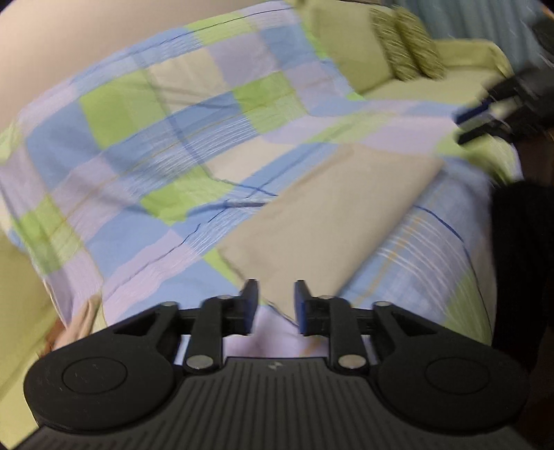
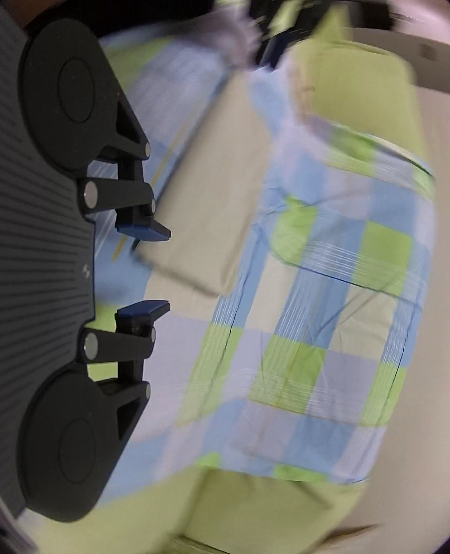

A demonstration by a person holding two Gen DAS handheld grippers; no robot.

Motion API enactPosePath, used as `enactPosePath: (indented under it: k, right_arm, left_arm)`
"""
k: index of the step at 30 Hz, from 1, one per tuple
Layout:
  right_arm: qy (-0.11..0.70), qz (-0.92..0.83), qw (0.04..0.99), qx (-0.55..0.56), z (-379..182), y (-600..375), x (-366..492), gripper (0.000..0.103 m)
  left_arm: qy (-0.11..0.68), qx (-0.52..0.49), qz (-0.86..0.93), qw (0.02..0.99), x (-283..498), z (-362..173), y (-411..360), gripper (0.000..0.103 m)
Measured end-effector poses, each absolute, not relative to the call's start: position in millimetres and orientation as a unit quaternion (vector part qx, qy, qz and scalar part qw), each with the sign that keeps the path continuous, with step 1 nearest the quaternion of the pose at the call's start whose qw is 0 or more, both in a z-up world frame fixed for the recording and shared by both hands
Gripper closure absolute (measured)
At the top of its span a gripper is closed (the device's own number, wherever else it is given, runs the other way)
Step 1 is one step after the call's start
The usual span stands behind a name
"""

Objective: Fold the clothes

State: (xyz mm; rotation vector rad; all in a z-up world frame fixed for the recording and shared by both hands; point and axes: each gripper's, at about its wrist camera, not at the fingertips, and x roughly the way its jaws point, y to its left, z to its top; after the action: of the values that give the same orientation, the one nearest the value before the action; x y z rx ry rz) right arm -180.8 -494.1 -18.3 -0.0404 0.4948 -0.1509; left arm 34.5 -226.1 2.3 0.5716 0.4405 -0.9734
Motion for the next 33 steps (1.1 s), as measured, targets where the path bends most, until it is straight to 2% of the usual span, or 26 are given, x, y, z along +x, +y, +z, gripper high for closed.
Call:
enactPosePath:
  k: [4,8,11,12,13,14,18,23,28,33]
  right_arm:
    - [0.240,-0.039,0.970,-0.005,-13.2,-489.3,-160.4,0.070]
    - [0.241,-0.011,0.970,-0.019,-7.4,-482.1,-124.1,0.067]
    - [0.250,-0.007,0.968,-0.013,-6.4,-478.9,-101.1,0.066]
    - [0.254,-0.009,0.967,-0.006,-7.0,-479.6,-93.8,0.066]
    - [0.259,-0.010,0.966,0.004,-7.7,-481.2,-86.4,0.064]
    - [0.263,-0.012,0.965,0.019,-8.6,-484.1,-78.9,0.064]
    - [0.269,-0.007,0.961,0.063,-5.0,-495.0,-51.9,0.064]
    - [0.282,0.061,0.949,0.127,12.9,-498.9,5.7,0.060]
    - [0.329,0.122,0.936,0.028,17.7,-466.8,60.2,0.059]
    - [0.346,0.124,0.930,0.018,14.8,-464.0,79.6,0.058]
  left_arm:
    - [0.251,0.208,-0.444,0.834,70.0,-6.0,-237.9,0.062]
    - [0.295,0.123,-0.445,0.837,107.2,-18.9,-251.4,0.062]
    - [0.306,0.110,-0.448,0.833,119.5,-33.0,-262.5,0.064]
    - [0.299,0.115,-0.448,0.835,117.7,-34.7,-264.0,0.072]
    - [0.276,0.133,-0.451,0.838,110.7,-38.4,-267.9,0.087]
    - [0.259,0.153,-0.451,0.840,103.4,-39.5,-270.8,0.089]
    - [0.181,0.234,-0.451,0.842,64.7,-44.4,-279.0,0.089]
    - [0.136,0.285,-0.444,0.839,40.9,-51.8,-285.8,0.089]
    - [0.088,0.327,-0.433,0.835,27.2,-54.9,-288.1,0.089]
    - [0.047,0.358,-0.437,0.824,18.7,-54.4,-290.6,0.089]
